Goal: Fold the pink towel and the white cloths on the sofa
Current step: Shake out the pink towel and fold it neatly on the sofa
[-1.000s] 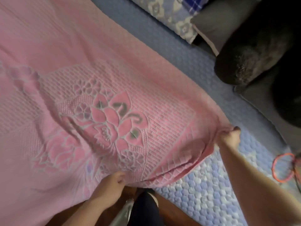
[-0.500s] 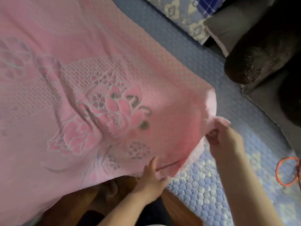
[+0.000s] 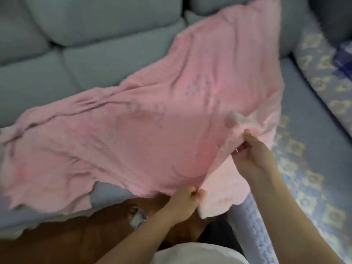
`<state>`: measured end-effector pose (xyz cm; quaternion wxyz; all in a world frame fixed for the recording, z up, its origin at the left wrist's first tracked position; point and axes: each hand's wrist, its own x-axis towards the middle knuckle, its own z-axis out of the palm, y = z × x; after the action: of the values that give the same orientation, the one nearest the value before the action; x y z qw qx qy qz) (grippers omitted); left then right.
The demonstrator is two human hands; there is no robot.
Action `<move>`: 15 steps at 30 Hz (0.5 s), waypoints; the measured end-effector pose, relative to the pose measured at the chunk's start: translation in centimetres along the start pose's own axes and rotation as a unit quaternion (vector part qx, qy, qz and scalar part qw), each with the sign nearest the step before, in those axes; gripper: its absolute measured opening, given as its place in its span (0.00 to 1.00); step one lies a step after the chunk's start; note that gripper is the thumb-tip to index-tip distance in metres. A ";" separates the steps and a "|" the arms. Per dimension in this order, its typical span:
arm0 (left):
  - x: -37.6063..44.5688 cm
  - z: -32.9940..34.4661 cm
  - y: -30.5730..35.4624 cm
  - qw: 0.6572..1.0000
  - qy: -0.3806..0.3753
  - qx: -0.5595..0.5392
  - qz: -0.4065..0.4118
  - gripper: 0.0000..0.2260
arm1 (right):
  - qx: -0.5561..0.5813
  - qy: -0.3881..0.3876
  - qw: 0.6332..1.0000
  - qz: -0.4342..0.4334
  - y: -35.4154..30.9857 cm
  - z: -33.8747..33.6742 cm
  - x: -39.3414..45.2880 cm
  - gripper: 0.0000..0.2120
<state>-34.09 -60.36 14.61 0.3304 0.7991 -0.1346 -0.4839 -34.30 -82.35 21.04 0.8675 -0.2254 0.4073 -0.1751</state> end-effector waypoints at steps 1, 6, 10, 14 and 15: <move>-1.6 -3.4 -1.8 0.999 -0.012 -0.034 0.013 0.17 | -0.004 -0.025 1.000 0.012 2.1 2.7 -0.5 0.06; -10.7 -16.6 -14.8 0.985 0.017 -0.167 -0.035 0.10 | -0.110 -0.095 0.987 0.067 16.2 16.5 -2.9 0.06; -17.2 -23.0 -29.0 0.922 0.193 -0.277 -0.190 0.09 | -0.195 -0.118 0.968 0.106 26.5 23.5 -5.7 0.11; -22.6 -24.6 -38.6 0.769 0.300 -0.447 -0.345 0.07 | -0.214 -0.061 0.963 0.153 32.9 24.2 -6.6 0.10; -23.3 -24.4 -39.7 0.744 0.297 -0.473 -0.367 0.07 | -0.221 -0.037 0.959 0.171 33.9 23.7 -6.5 0.08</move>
<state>-28.75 -8.62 12.02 0.4859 0.6312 0.5205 -0.3074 -15.56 -44.93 20.51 0.8278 -0.3443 0.4358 0.0790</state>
